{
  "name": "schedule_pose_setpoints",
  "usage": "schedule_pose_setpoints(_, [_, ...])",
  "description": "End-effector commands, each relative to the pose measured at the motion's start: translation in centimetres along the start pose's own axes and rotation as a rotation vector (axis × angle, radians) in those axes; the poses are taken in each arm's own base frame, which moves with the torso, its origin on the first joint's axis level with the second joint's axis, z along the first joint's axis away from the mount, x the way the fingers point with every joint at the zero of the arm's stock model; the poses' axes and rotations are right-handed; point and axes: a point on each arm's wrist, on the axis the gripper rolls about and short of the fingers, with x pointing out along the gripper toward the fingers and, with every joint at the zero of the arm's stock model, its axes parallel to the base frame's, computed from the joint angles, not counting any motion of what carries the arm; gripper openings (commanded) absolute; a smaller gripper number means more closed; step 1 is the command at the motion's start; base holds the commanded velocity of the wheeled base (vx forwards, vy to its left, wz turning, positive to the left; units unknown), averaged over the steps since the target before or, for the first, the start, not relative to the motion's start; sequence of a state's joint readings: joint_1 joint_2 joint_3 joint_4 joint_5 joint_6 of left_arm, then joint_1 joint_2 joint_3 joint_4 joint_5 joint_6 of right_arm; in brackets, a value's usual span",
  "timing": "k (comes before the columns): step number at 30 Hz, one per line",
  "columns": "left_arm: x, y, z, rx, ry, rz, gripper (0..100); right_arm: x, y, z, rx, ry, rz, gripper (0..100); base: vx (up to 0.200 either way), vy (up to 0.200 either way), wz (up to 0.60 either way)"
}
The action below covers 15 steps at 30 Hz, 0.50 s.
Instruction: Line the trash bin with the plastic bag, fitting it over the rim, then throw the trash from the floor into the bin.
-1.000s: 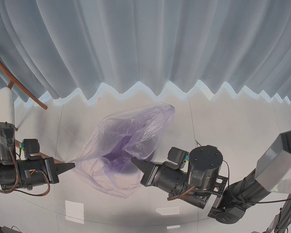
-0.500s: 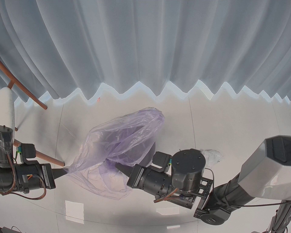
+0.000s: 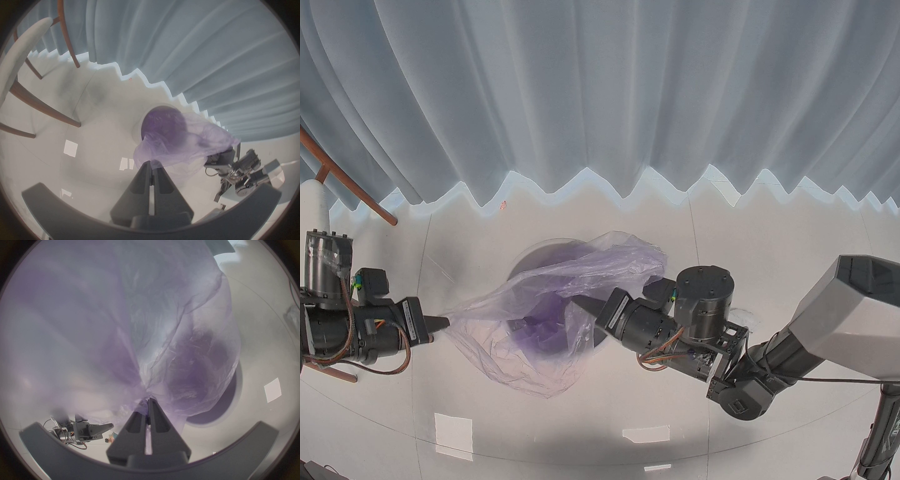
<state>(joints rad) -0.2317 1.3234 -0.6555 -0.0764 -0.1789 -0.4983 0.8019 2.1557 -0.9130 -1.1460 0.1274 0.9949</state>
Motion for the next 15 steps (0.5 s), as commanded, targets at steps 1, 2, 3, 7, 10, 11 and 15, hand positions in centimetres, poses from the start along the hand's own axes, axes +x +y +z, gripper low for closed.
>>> schedule_pose_setpoints(1, [2.7, 0.3, 1.3, -0.058, 0.001, 0.015, 0, -0.3, -0.9, 2.3, 0.005, -0.052, -0.011, 0, 0.0, 0.0, 0.0])
schedule_pose_setpoints(2, [3.1, 0.3, 1.4, -0.063, -0.004, 0.008, 0, -0.2, -0.9, 2.7, 0.004, -0.062, -0.008, 0, 0.0, 0.0, 0.0])
schedule_pose_setpoints(3, [3.6, 0.3, 1.6, -0.072, -0.015, 0.0, 0, -0.2, -0.8, 3.3, 0.003, -0.078, 0.0, 0, 0.0, 0.0, 0.0])
schedule_pose_setpoints(7, [5.8, 0.0, 2.7, -0.158, -0.075, -0.046, 0, 0.4, -0.2, 5.3, -0.005, -0.131, 0.025, 0, 0.0, 0.0, 0.0])
schedule_pose_setpoints(10, [7.7, -0.3, 4.3, -0.248, -0.131, -0.084, 0, 1.1, 0.4, 7.1, -0.002, -0.144, 0.006, 0, 0.0, 0.0, 0.0])
schedule_pose_setpoints(11, [8.0, -0.3, 4.5, -0.264, -0.136, -0.087, 0, 1.3, 0.5, 7.6, 0.0, -0.15, 0.004, 0, 0.0, 0.0, 0.0])
schedule_pose_setpoints(15, [9.8, 0.4, 6.3, -0.365, -0.194, -0.106, 0, 3.2, 1.2, 10.8, -0.006, -0.2, 0.011, 0, 0.0, 0.0, 0.0])
